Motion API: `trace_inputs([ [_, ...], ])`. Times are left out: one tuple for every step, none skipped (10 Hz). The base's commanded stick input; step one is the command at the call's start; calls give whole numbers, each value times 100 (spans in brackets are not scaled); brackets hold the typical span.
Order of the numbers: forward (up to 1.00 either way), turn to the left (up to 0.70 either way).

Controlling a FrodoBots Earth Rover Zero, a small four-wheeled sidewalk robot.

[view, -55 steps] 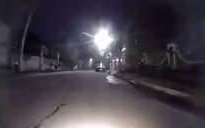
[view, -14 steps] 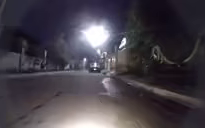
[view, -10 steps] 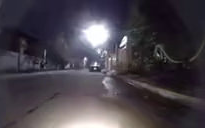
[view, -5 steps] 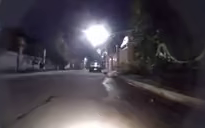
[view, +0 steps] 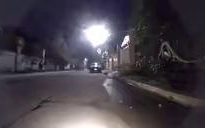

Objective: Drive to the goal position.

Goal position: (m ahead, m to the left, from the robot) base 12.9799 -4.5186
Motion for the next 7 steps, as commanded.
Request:
trace_inputs([
  [50, 0],
  [50, 0],
  [50, 0],
  [50, 0],
  [50, 0],
  [50, 0],
  [50, 0],
])
